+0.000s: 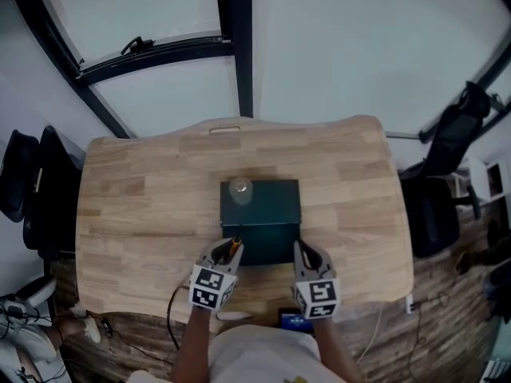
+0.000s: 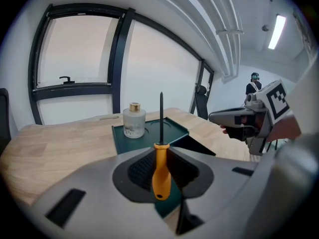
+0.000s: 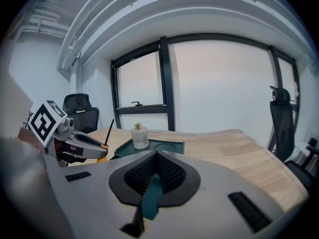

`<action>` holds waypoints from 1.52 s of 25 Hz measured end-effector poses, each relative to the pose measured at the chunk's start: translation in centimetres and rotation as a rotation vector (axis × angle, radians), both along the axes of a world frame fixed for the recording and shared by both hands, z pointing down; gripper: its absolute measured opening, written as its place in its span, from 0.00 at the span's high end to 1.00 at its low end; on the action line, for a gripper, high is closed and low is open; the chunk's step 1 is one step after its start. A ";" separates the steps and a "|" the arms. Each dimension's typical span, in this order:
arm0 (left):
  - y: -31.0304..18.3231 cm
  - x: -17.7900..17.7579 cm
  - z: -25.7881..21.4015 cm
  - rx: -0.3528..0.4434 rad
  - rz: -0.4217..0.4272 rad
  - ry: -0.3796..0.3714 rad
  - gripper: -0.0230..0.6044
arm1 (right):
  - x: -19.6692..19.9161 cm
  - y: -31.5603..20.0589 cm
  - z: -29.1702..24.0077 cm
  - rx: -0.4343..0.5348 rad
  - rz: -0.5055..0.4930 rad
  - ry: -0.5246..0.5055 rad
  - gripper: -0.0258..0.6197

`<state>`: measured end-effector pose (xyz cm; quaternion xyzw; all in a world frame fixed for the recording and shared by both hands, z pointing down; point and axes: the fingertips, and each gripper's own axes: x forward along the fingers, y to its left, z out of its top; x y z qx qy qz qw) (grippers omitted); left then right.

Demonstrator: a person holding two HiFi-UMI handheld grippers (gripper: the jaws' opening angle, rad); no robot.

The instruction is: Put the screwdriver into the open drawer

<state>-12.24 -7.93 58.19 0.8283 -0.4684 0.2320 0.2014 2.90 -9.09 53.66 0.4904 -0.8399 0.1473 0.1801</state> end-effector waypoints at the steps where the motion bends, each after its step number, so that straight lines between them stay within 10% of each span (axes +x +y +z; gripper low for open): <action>1: 0.1 0.1 0.3 -0.004 0.005 -0.002 0.85 | 0.0 0.1 0.2 -0.004 -0.001 0.004 0.96; 38: 1.3 1.8 6.9 -0.220 0.217 -0.199 0.85 | 0.9 0.2 4.0 -0.100 0.006 -0.014 0.96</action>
